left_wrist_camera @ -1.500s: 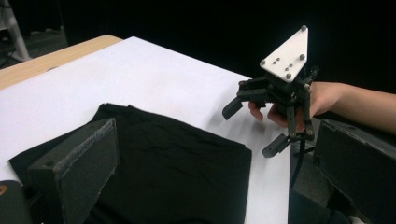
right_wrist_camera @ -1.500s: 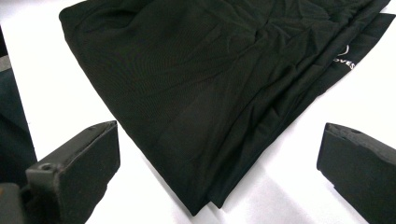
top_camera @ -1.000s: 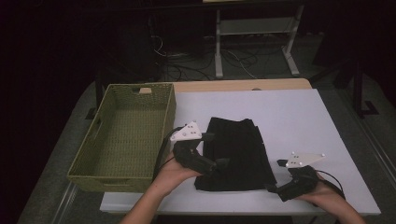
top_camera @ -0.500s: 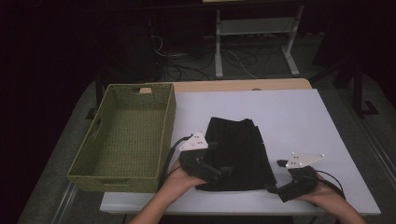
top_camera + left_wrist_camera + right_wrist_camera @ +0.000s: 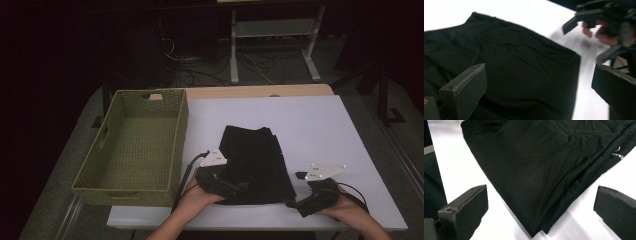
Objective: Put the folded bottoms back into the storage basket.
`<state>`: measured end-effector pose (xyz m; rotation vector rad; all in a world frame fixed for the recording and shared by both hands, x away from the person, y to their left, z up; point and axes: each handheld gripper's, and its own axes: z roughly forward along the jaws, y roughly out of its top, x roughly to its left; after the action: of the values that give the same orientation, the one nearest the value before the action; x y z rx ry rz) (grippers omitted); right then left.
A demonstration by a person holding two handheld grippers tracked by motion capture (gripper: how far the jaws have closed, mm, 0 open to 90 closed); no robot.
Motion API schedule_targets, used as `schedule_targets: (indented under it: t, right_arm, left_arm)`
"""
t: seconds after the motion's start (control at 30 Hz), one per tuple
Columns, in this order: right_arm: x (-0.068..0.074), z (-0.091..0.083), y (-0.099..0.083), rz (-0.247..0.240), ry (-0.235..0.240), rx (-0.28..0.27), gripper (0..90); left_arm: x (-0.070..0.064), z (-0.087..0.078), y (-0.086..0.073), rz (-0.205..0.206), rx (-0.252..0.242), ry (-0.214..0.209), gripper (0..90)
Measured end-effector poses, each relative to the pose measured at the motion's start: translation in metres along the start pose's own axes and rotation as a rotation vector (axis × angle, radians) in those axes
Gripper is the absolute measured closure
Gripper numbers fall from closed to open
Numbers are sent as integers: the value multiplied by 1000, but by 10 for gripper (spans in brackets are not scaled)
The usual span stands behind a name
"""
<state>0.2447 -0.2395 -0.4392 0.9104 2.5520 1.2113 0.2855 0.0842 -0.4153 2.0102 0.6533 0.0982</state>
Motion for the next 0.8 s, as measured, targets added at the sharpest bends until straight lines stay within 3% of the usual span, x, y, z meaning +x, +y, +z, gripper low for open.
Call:
schedule_targets:
  t: [0.17, 0.47, 0.8]
  right_arm:
    - [0, -1, -1, 8, -3, -1, 0]
    - [0, -3, -1, 16, -9, -10, 0]
    - [0, -3, -2, 14, -5, -11, 0]
  left_arm:
    - [9, 8, 0, -32, 17, 39, 5]
    - [26, 21, 6, -41, 34, 76, 8]
    - [46, 32, 15, -59, 25, 120, 69]
